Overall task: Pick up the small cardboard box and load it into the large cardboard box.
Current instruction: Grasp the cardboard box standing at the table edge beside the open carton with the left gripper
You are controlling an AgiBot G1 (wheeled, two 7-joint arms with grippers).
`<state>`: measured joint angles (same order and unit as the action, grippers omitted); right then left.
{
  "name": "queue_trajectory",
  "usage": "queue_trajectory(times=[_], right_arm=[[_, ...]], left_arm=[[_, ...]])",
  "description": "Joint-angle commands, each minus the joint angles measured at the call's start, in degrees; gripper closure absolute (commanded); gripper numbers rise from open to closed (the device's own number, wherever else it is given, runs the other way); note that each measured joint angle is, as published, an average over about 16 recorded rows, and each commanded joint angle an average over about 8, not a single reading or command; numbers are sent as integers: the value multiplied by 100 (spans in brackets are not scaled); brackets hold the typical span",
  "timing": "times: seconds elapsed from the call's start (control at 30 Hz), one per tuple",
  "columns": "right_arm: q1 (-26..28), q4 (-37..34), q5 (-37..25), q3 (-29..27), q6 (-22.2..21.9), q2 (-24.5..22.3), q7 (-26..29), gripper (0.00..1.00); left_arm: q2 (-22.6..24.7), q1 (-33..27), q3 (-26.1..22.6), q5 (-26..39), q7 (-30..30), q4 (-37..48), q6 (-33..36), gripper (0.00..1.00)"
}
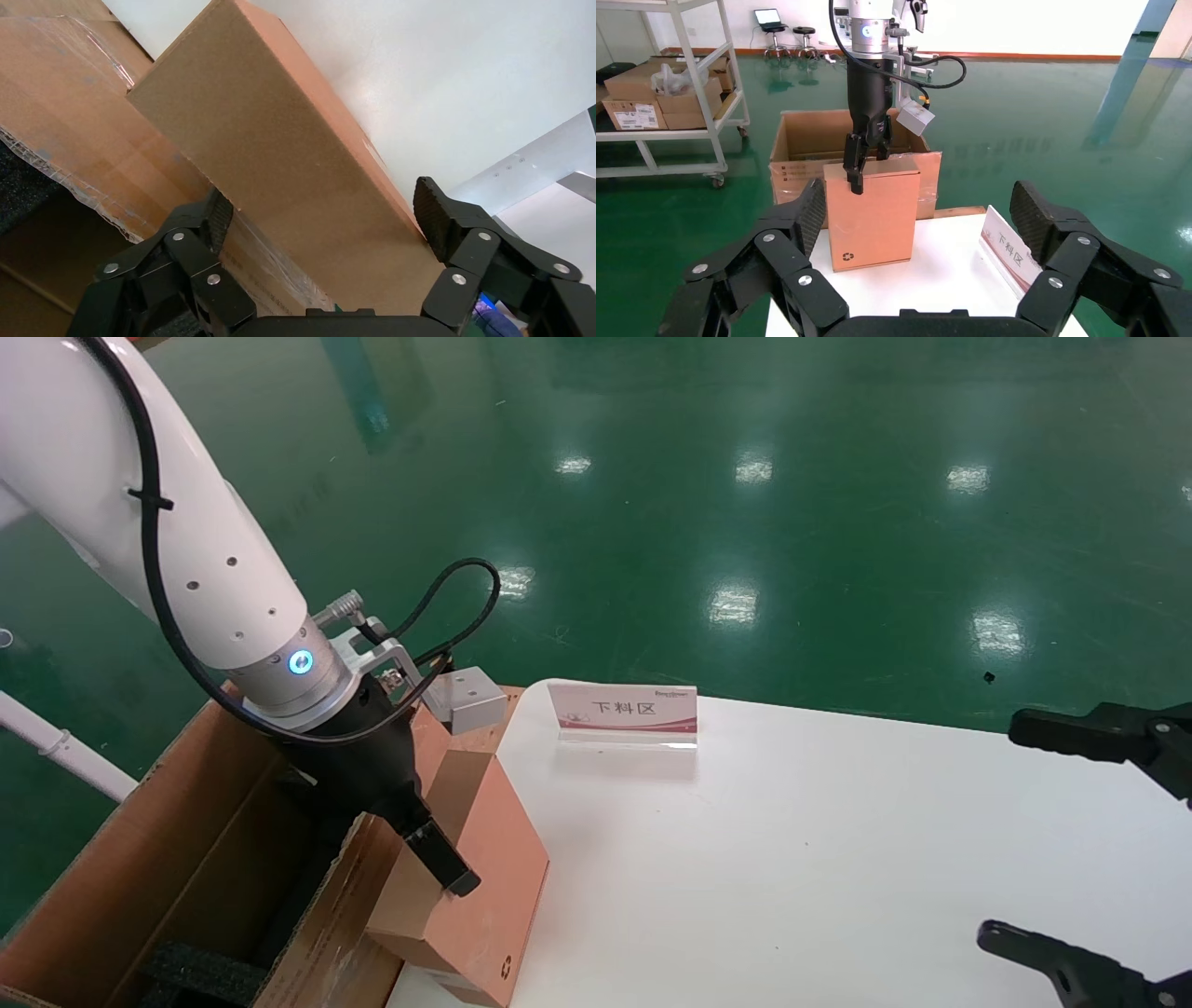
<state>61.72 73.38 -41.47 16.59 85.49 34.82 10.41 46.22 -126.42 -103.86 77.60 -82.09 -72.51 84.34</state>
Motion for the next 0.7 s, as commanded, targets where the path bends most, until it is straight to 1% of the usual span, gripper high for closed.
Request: queue_trajectory(times=[0.03, 0.7], right_arm=[[0, 0, 0, 0, 0, 0, 0, 100], [0, 0, 0, 0, 0, 0, 0, 100]], left_arm=[[-1, -1, 0, 0, -1, -2, 1, 100], [-4, -7, 2, 3, -6, -10, 5, 100]])
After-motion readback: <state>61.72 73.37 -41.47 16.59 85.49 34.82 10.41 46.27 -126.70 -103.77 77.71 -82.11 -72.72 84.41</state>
